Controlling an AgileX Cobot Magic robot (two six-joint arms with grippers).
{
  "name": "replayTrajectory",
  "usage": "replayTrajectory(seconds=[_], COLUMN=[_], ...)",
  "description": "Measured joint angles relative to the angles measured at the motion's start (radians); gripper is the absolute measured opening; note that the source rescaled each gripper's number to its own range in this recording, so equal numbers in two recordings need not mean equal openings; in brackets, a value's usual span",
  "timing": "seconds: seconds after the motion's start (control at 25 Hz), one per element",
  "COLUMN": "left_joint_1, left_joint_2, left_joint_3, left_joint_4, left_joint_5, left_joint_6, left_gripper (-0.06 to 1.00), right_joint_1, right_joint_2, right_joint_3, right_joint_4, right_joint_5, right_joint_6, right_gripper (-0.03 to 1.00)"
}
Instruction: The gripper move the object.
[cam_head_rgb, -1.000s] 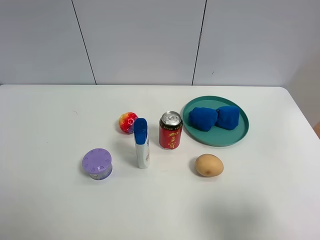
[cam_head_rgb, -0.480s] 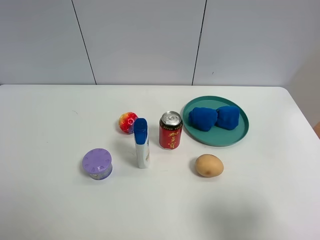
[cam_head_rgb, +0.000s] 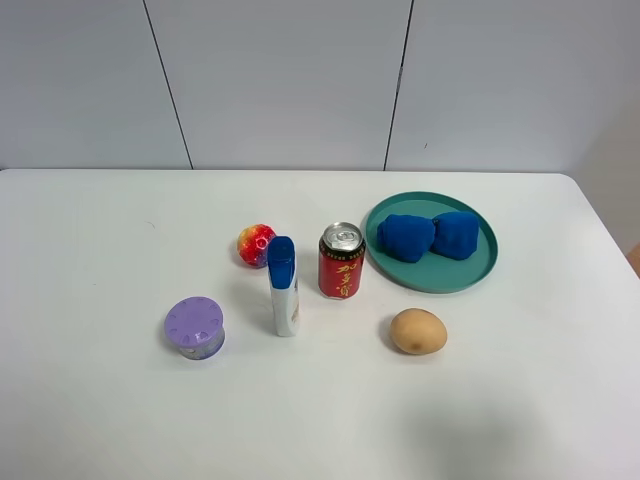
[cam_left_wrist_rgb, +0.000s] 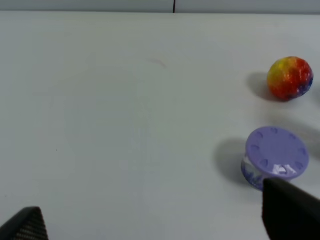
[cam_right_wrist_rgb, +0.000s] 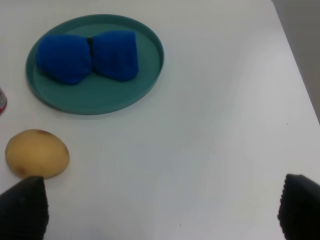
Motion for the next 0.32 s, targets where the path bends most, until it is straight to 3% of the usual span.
replayTrajectory(seconds=[0.32], left_joint_1=[0.0], left_joint_2=[0.0], left_joint_3=[0.0], left_joint_4=[0.0], left_joint_5=[0.0], left_joint_6=[0.001], left_gripper=[0.84], right_joint_1=[0.0], right_joint_2=[0.0], right_joint_3=[0.0], right_joint_4=[0.0], right_joint_5=[0.0], right_joint_6=[0.0], right_gripper=[1.0])
